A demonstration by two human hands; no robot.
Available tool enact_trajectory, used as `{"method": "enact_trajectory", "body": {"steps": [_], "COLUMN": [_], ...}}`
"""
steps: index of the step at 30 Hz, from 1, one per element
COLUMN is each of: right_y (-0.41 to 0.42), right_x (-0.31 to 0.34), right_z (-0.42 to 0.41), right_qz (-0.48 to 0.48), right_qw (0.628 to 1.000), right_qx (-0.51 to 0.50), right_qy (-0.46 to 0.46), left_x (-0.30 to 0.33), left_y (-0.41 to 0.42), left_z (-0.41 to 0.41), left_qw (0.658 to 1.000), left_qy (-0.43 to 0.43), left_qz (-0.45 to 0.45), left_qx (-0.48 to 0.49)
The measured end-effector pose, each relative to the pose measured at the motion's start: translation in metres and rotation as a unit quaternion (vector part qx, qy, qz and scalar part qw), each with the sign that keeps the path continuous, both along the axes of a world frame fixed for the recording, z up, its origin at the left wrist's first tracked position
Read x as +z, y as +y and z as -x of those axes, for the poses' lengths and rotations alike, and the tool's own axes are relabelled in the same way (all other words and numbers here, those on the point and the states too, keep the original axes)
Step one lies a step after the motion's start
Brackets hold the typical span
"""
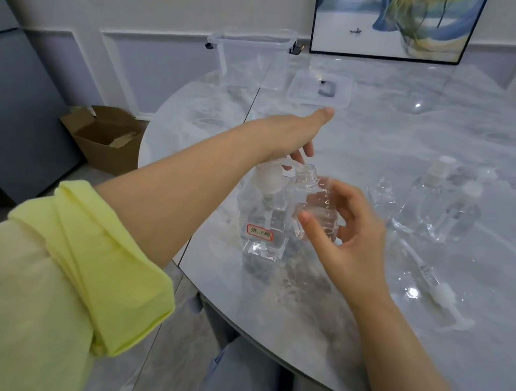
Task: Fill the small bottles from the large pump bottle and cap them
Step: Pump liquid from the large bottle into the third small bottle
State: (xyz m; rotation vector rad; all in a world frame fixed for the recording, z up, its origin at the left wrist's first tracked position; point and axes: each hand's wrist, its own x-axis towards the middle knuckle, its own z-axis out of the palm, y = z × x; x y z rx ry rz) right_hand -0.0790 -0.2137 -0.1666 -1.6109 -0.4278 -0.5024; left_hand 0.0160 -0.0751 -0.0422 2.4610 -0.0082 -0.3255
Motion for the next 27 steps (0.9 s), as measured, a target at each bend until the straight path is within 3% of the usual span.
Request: {"method": "enact_trajectory", "body": {"steps": [12, 27], "right_y": [0.0002, 0.0002], "right_x": [-0.0021, -0.0046], "right_z": [0.0007, 0.0001], "right_qz": [0.006, -0.006], "right_qw": [1.000, 1.000], "right_qx": [-0.009, -0.018], "right_qy": [-0.010, -0.006], "left_x": [-0.0002, 0.0063], "left_y": [-0.0012, -0.0053], "left_z": [-0.0017, -0.0040], "left_qw": [0.999, 0.998], "left_qy": [-0.036, -0.015], "left_qz": [-0.010, -0.040], "left_qx": [-0.010, -0.037]}}
